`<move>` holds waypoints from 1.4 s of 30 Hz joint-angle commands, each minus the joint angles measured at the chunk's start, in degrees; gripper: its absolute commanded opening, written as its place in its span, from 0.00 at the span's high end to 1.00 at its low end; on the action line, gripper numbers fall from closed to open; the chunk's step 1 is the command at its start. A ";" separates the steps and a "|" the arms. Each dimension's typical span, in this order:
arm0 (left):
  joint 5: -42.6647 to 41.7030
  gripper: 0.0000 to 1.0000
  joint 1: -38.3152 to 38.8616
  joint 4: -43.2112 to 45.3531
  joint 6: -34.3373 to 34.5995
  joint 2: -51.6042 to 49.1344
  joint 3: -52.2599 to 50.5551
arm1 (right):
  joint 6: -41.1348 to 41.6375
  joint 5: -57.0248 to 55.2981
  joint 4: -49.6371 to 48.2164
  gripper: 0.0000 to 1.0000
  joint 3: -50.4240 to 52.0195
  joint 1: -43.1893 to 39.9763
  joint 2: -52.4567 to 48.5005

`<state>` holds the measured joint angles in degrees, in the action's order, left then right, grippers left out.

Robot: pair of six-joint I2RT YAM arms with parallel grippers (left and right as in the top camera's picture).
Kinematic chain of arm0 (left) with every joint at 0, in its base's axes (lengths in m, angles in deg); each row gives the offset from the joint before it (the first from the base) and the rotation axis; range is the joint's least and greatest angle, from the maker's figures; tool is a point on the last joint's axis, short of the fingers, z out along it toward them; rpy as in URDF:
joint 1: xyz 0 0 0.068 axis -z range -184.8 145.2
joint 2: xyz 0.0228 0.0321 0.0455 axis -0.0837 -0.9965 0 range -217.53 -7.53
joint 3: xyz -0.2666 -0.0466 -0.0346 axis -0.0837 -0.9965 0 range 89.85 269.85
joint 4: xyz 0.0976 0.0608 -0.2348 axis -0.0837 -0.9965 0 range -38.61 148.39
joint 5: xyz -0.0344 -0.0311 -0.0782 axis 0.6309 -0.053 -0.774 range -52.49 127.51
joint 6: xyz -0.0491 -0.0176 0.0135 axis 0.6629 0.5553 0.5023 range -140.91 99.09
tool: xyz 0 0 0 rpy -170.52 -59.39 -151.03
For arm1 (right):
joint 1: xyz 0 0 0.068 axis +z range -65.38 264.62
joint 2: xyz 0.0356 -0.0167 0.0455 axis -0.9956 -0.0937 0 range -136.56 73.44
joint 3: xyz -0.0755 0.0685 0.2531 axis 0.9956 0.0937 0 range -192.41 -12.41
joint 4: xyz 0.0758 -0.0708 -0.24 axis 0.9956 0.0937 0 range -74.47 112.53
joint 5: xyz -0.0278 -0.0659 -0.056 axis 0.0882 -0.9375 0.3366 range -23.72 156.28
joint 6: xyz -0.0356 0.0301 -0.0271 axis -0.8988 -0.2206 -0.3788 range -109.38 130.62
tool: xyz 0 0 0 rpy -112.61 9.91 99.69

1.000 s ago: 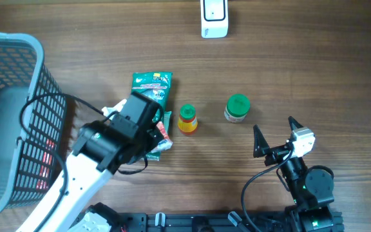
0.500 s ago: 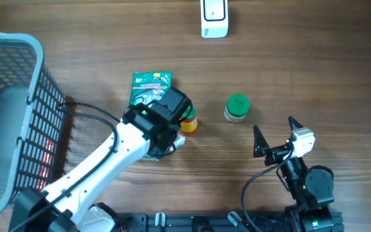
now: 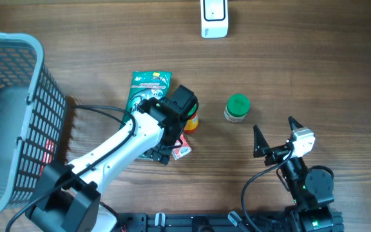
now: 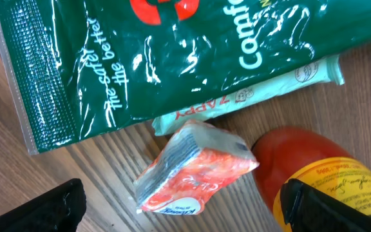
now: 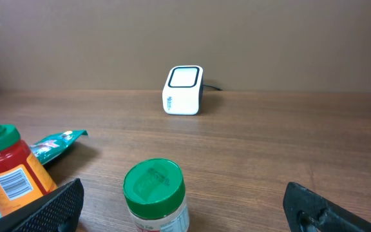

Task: Scan the item barcode
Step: 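Carry the red packet with left gripper and place it near bottle, then move left gripper back into the basket toward the red Nescafe stick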

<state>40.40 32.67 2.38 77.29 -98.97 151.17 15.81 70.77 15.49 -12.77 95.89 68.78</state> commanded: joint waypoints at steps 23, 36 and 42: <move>14.34 0.00 0.13 12.13 -50.12 32.98 0.55 | 0.94 0.42 -0.17 0.01 0.07 0.20 0.00; 34.56 0.00 -2.38 15.96 -67.71 32.57 19.93 | 0.94 0.42 -0.17 0.00 0.07 0.20 0.00; 35.52 0.00 -25.46 14.93 -65.20 30.34 25.46 | 0.96 0.42 -0.17 0.00 0.07 0.20 0.00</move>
<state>74.35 16.19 18.30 11.04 -67.38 175.61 15.81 70.77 15.49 -12.77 95.89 68.78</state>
